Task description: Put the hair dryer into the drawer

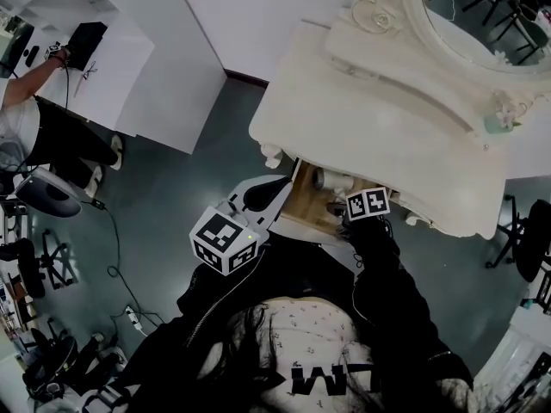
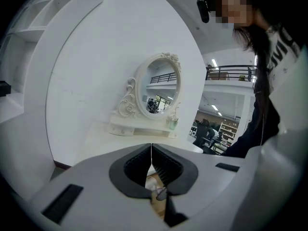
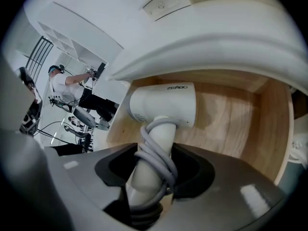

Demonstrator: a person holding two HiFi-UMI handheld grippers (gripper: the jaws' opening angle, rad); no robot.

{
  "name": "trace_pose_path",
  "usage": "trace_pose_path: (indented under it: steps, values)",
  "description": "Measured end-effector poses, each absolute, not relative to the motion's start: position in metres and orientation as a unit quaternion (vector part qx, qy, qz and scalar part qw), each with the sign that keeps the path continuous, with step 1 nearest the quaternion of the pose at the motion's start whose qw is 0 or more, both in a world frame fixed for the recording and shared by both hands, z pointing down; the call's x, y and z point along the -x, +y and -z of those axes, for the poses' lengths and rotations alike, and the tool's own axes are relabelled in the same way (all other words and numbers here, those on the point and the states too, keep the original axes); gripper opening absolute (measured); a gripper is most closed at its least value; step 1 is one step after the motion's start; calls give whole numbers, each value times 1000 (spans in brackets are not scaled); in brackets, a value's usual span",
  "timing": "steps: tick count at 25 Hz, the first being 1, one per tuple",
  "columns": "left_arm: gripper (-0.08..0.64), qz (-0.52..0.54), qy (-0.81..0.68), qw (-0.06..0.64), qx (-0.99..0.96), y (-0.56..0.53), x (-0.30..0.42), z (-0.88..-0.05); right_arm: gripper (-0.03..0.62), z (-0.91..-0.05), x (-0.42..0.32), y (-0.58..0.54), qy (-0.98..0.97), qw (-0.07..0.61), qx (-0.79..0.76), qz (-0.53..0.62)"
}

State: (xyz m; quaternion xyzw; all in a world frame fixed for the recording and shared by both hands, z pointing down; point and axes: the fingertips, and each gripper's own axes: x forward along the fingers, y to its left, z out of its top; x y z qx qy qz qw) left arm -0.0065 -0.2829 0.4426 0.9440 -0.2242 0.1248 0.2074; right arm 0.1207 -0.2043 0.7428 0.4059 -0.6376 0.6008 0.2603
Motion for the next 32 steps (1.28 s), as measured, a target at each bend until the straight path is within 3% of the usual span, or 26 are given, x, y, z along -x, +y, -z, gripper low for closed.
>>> trace_pose_path:
  steps: [12,20,32]
  values:
    - [0,-135,-219,209,-943,-295,21,-449,230,-766,-122,-218,-656,261,-449,-547]
    - [0,-143,-222,205,-942,-296,32,-449,230,-782,-138,-226,-656,312,-484,-489]
    - [0,-150,-234,201,-939,-301,59,-453,251,-796,-135,-222,-639,322,-483,-505]
